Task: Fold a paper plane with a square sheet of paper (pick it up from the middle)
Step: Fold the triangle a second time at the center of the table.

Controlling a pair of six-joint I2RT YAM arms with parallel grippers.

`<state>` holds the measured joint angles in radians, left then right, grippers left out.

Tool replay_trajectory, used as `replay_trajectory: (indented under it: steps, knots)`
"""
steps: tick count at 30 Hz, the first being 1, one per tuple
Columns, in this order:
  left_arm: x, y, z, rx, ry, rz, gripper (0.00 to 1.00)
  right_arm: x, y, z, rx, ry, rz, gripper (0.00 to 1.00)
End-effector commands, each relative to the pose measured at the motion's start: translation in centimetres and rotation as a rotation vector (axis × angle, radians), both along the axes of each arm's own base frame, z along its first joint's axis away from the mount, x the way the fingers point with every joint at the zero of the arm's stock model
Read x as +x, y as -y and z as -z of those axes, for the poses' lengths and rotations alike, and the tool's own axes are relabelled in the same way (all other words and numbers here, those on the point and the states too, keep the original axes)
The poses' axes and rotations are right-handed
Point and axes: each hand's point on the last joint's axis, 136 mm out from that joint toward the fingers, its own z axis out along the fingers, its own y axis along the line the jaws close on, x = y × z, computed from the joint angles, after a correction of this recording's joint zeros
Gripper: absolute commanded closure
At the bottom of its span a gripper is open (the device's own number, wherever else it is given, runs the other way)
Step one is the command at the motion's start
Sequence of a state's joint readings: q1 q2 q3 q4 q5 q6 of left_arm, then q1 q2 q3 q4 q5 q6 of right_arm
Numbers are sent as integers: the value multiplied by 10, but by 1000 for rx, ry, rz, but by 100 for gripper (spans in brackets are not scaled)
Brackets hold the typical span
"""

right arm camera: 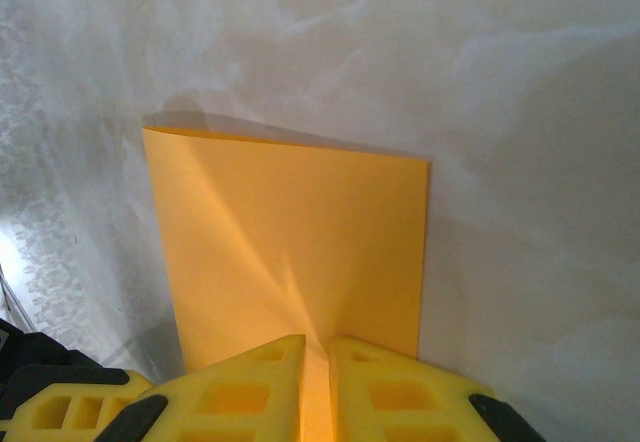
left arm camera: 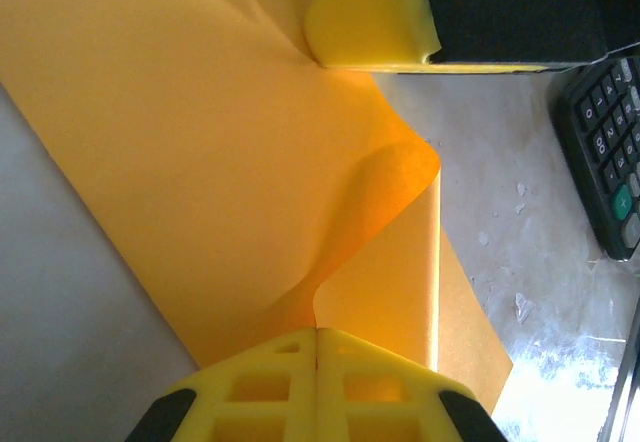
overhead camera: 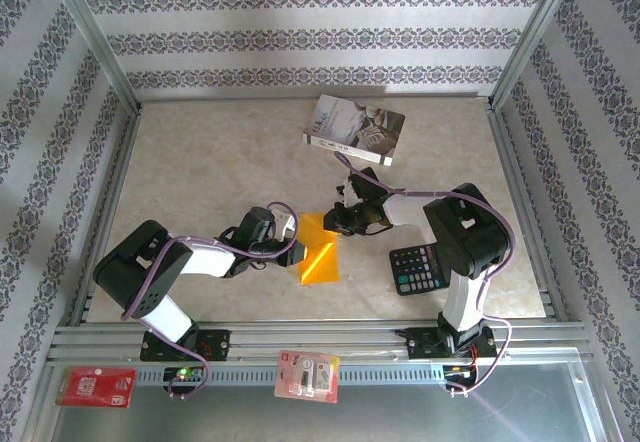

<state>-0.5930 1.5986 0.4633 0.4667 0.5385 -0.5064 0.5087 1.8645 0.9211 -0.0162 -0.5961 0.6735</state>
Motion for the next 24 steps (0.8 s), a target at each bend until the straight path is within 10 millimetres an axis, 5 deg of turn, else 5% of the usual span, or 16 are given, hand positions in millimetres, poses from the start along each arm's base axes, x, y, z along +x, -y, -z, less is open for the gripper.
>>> replay_trajectory:
  steps: [1,24]
  knots:
    - [5,-7,5,36,0,-11,100,-9,2,23,-72,-24,-19,83]
    - [5,-7,8,54,-17,1,100,-10,2,23,-73,-25,-20,83]
